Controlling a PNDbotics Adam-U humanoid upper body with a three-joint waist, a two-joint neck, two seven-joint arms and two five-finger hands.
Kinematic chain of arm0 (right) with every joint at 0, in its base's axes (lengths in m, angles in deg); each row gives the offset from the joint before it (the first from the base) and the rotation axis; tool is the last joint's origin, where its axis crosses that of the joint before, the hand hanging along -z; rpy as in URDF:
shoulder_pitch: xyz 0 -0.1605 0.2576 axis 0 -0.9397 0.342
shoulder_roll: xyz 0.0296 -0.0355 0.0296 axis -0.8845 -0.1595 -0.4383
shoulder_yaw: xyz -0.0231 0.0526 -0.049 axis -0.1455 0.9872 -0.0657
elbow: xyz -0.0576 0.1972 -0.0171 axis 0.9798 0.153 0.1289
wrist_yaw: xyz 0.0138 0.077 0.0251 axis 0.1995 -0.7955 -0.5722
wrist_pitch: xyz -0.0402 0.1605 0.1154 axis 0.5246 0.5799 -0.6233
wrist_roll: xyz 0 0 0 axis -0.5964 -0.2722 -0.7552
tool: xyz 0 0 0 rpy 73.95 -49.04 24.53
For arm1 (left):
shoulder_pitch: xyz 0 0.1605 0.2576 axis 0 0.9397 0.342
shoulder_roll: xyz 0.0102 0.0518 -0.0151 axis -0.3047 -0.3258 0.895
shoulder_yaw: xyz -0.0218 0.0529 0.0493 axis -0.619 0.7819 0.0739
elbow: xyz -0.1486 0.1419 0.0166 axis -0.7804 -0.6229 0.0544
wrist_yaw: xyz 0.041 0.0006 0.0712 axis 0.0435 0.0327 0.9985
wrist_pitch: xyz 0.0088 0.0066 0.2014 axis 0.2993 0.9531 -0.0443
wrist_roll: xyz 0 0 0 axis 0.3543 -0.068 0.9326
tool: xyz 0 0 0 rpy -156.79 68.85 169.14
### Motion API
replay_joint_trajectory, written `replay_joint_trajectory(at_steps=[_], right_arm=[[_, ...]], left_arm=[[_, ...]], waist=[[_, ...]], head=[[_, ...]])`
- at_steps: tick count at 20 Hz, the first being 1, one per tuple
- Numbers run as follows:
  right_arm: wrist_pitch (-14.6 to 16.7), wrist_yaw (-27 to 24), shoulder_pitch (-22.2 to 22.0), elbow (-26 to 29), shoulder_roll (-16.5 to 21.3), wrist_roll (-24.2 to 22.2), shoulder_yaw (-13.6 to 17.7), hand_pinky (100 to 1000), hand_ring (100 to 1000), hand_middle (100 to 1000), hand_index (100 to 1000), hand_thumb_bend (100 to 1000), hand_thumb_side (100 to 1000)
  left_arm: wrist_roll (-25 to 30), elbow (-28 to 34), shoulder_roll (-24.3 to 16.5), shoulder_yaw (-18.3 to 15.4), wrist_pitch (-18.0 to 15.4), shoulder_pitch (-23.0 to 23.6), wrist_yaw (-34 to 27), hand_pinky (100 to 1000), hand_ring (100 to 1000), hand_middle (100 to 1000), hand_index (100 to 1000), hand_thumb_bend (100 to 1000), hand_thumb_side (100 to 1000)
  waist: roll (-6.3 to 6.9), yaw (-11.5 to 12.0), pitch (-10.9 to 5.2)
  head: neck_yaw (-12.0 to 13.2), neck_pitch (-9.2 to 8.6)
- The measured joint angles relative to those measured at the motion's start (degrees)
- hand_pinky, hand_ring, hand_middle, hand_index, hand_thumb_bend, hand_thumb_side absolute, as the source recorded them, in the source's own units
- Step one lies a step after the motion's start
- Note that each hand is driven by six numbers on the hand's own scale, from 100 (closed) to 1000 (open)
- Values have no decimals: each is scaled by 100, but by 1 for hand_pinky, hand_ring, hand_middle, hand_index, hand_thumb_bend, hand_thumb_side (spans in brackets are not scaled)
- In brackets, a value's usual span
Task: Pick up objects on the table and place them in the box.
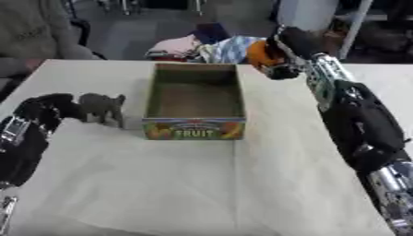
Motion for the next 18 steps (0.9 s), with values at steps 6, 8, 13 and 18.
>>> replay_joint_trajectory(at_steps=[6,8,13,18], right_arm=[[-38,-133,1,0,-460,-334,-103,585,548,233,365,100,100],[-62,-76,-30,-39,-604,-388,-106,587,554,247,381,100,100],[-45,159,-199,-152,-878,-444,-125,604,582,302,444,100,100],[40,386,-299,-240,-992,-369,-159,716,758,766,897,100,628]], left_arm=[[29,0,0,50,7,-29,-32,1000,694,635,788,247,840],[43,1,0,59,9,-50,-47,1000,694,635,788,248,841],[65,1,1,64,12,-61,-75,1000,695,635,788,248,841],[70,1,2,76,16,-82,-76,1000,695,635,788,248,841]], waist=[[31,139,-2],[49,183,-2],[63,225,3],[64,229,3]], head=[[-98,0],[-123,0],[-144,0],[-146,0]])
